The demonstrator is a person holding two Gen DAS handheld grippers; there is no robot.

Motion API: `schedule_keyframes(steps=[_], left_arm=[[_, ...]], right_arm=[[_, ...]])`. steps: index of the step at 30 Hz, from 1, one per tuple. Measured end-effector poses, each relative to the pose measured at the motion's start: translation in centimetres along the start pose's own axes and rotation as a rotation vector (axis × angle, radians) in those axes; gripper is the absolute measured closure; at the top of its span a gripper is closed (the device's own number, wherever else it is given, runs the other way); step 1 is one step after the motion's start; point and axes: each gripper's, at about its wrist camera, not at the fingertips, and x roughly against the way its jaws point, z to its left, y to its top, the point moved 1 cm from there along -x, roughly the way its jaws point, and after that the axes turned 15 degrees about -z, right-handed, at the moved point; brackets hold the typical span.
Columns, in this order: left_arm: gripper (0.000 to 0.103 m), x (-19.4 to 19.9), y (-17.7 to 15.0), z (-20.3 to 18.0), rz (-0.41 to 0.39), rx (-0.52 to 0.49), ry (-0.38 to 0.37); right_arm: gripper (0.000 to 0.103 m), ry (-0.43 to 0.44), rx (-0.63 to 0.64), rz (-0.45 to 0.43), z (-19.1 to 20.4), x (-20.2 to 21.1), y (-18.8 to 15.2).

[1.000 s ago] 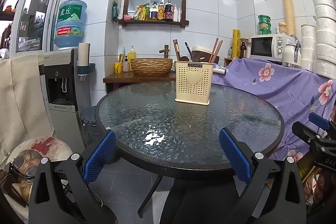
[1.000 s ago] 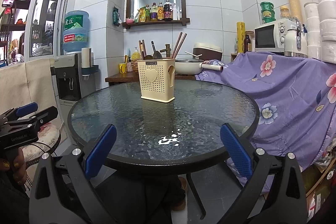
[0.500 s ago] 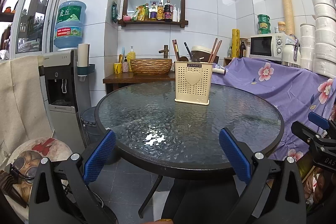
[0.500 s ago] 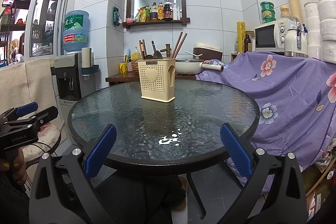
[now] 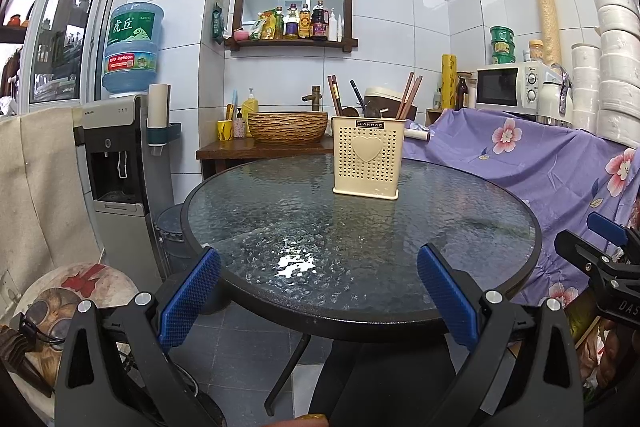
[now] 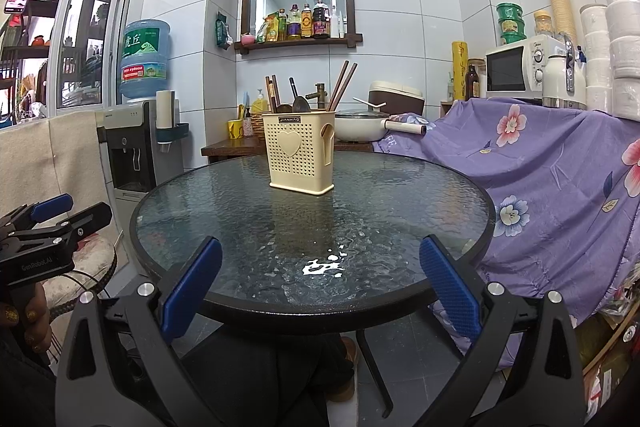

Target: Organize utensils

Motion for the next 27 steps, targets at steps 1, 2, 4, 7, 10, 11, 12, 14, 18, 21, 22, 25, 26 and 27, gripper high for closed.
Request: schedule_keyframes(steps=[1,2,4,7,10,11,12,14,18,21,22,25,26,27], left_arm=[[0.006,0.00,-0.01,0.00,0.001,0.001,0.000],[0.006,-0.01,-0.01,0.00,0.000,0.001,-0.001],[0.006,-0.01,-0.02,-0.02,0.001,-0.001,0.001],[0.006,0.00,0.01,0.00,0.002,-0.002,0.002],[0.006,0.02,0.04,0.03,0.001,-0.001,0.000],[0.006,0.02,0.04,0.01,0.001,-0.002,0.001],[0.006,0.01,0.05,0.04,0.002,-0.004,0.001],[0.006,0.01,0.07,0.11,0.002,-0.003,0.000],[0.006,0.03,0.06,0.07,0.002,-0.005,0.000],[0.006,0.01,0.05,0.06,0.003,-0.005,0.000],[0.006,0.04,0.05,0.04,0.003,-0.005,0.000],[0.006,0.07,0.04,0.08,0.002,-0.005,0.000],[0.006,0.07,0.05,0.12,0.002,-0.004,0.001],[0.006,0.07,0.03,0.10,0.003,-0.005,0.000]], right_arm=[[0.006,0.000,0.000,0.000,-0.05,-0.04,0.01],[0.006,0.000,0.000,0.000,-0.01,-0.01,0.01],[0.006,0.000,0.001,0.000,-0.07,-0.04,0.01],[0.006,0.000,0.001,0.001,-0.04,-0.04,0.02],[0.006,-0.001,0.000,0.000,-0.01,-0.02,0.02],[0.006,0.000,0.000,0.001,-0.01,-0.01,0.02],[0.006,0.001,0.000,0.001,-0.06,-0.03,0.00],[0.006,0.001,0.000,0.000,-0.03,0.00,-0.01],[0.006,0.001,0.000,0.001,0.00,0.02,-0.01],[0.006,0.001,-0.001,0.001,0.01,0.01,-0.01],[0.006,0.001,-0.001,0.001,-0.03,-0.02,0.00],[0.006,0.000,0.000,0.000,-0.03,-0.03,0.01],[0.006,0.001,0.000,0.000,0.00,0.00,0.00],[0.006,0.001,-0.001,0.001,0.02,0.01,-0.01]])
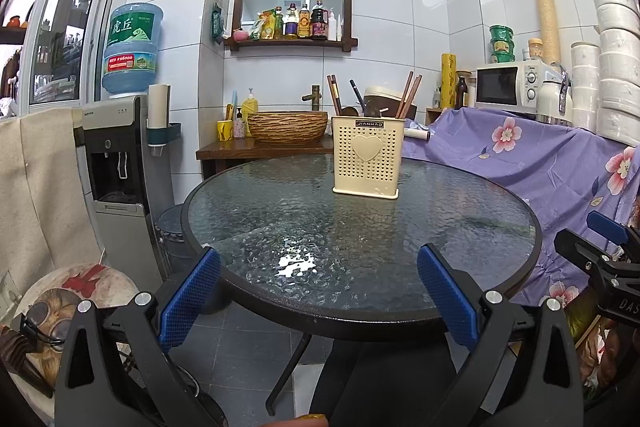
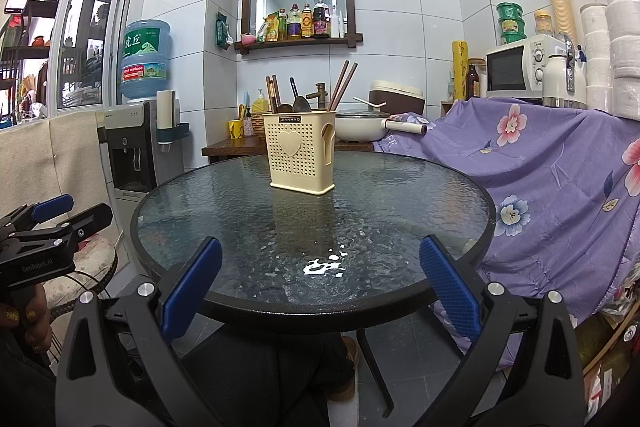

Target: Organize utensils

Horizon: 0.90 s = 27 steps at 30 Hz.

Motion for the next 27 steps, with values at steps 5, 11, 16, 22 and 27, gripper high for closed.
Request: schedule_keyframes(steps=[5,11,16,22,27], left_arm=[[0.006,0.00,0.01,0.00,0.000,-0.001,-0.001],[0.006,0.00,0.13,0.01,-0.001,0.001,-0.001],[0.006,-0.04,0.17,0.03,0.000,0.001,-0.005],[0.006,-0.05,0.23,0.11,0.001,0.005,-0.005],[0.006,-0.03,0.23,0.08,0.002,0.004,-0.007]], right_arm=[[0.006,-0.001,0.000,-0.001,0.00,0.00,0.02],[0.006,-0.001,0.001,0.000,0.06,0.01,0.02],[0.006,-0.001,0.001,0.001,0.06,-0.02,0.02],[0.006,0.001,0.002,0.000,0.18,0.10,0.08],[0.006,0.002,0.002,0.001,0.15,0.05,0.07]])
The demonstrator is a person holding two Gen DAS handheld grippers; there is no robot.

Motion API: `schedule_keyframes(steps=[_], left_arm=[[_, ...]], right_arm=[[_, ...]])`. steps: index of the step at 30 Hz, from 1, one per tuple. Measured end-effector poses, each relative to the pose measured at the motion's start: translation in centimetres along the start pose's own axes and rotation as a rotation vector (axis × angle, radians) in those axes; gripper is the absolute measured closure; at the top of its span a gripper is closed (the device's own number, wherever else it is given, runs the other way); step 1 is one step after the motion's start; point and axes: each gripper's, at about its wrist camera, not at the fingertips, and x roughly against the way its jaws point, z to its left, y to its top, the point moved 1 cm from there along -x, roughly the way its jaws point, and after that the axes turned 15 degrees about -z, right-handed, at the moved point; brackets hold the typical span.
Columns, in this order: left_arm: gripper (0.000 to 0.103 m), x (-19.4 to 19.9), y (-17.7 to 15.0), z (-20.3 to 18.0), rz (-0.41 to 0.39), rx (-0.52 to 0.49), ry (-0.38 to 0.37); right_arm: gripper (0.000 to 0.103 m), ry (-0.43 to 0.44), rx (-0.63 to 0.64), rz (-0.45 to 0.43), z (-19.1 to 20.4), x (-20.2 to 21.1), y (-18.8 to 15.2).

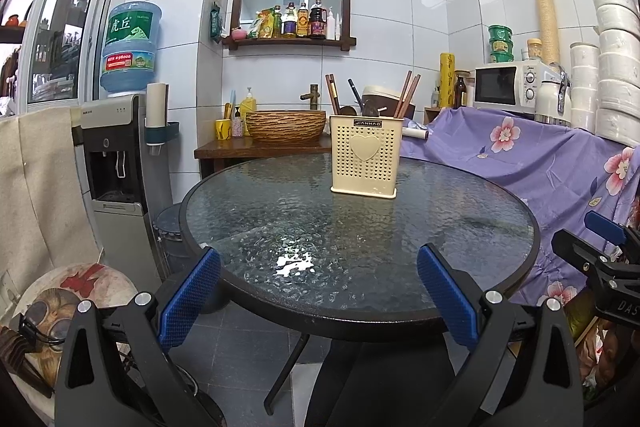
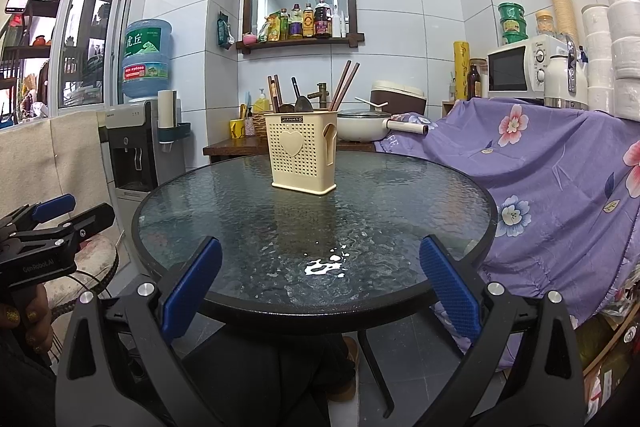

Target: Organize utensils

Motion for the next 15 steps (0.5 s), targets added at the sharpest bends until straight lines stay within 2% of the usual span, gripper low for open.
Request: schedule_keyframes(steps=[15], left_arm=[[0.006,0.08,-0.09,0.02,-0.003,0.000,0.002]], right_arm=[[0.006,0.002,0.000,0.001,0.12,0.12,0.03]])
